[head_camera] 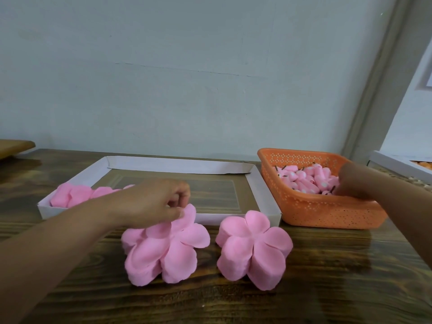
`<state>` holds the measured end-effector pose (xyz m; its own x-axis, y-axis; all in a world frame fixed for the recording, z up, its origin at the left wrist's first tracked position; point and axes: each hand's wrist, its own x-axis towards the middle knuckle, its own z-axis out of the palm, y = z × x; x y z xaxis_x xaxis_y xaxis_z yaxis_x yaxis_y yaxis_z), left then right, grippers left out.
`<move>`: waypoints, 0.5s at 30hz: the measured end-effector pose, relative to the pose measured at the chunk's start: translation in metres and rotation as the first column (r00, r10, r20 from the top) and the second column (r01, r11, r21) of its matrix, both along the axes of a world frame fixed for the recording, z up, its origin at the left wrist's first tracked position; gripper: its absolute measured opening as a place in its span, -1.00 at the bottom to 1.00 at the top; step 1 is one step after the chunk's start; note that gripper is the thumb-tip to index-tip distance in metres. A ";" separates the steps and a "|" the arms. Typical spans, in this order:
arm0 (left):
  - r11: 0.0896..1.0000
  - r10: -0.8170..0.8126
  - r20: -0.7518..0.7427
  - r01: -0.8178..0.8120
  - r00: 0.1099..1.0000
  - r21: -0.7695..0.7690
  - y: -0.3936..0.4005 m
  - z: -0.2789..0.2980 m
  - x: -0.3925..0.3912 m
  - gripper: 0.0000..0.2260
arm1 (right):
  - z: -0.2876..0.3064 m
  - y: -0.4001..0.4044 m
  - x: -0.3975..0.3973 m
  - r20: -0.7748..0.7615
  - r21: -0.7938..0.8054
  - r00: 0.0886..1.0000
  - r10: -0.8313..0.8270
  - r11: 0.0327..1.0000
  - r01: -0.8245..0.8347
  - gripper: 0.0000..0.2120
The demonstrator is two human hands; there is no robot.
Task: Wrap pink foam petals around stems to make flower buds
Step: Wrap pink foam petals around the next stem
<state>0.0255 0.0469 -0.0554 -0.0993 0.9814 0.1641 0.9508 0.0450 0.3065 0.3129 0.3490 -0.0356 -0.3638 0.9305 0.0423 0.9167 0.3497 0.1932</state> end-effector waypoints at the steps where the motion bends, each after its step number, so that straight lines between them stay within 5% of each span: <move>1: 1.000 0.007 0.011 -0.007 1.000 -0.014 -0.001 0.001 0.000 -0.83 | 0.000 -0.001 0.000 -0.006 -0.004 1.000 -0.001 1.000 0.001 -0.76; 15: 0.977 0.046 0.050 -0.034 0.998 -0.213 -0.005 0.013 0.004 -0.70 | 0.001 0.000 0.003 -0.057 -0.012 0.998 -0.008 1.000 0.008 -0.72</move>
